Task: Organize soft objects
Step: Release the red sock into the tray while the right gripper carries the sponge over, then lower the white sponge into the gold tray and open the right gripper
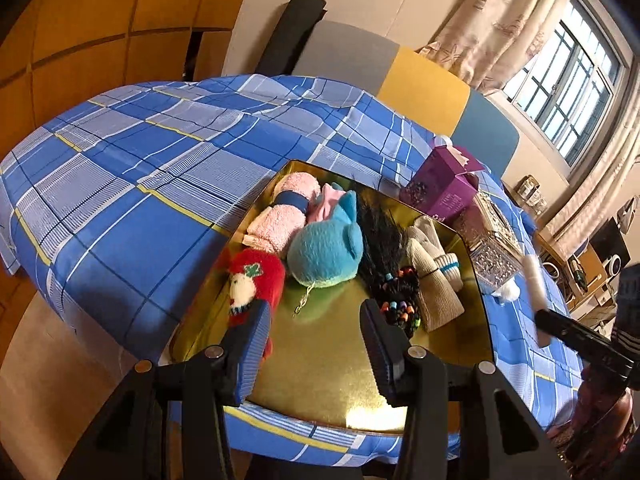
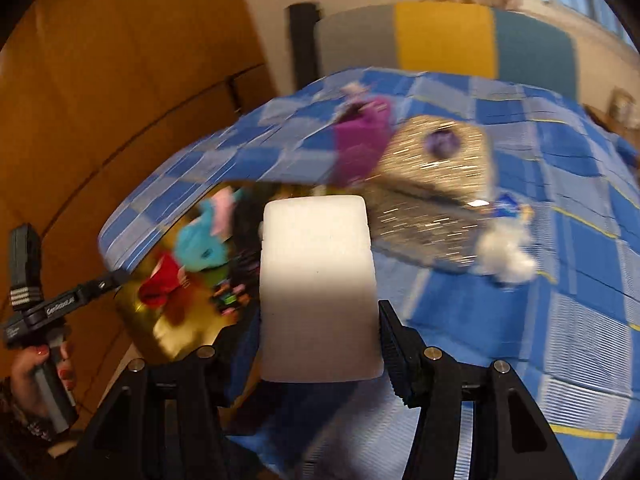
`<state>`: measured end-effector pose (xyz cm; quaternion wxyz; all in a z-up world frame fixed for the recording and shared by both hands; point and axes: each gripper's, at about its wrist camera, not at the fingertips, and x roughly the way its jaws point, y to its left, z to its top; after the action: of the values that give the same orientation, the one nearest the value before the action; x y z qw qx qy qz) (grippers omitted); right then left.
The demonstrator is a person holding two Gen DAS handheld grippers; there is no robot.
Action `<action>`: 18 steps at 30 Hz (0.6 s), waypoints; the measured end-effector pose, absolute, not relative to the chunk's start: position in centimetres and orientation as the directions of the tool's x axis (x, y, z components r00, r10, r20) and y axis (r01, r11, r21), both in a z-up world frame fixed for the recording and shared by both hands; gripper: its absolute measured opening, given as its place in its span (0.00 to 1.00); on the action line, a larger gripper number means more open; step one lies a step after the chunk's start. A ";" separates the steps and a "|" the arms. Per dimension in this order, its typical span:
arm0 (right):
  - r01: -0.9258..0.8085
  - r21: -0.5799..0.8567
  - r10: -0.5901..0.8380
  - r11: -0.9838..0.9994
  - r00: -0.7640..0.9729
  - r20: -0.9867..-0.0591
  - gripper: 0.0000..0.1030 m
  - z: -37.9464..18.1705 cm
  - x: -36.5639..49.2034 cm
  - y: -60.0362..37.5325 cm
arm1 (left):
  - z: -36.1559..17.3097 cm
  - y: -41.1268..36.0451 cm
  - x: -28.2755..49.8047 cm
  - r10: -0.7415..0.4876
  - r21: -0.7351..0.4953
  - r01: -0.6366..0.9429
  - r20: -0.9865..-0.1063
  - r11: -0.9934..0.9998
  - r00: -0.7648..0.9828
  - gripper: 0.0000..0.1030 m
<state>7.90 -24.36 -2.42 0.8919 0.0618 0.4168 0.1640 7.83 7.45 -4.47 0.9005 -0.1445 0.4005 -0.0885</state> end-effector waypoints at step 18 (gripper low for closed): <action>-0.506 0.191 0.401 0.841 0.344 -0.849 0.56 -6.7 10.9 -10.1 | -5.1 10.6 6.8 -0.237 -0.349 -0.027 -0.689 0.937 0.685 0.45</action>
<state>10.90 -10.11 -6.67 0.8181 -0.0527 0.5011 0.2771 6.78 10.57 -5.10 0.9024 -0.1680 0.3924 -0.0583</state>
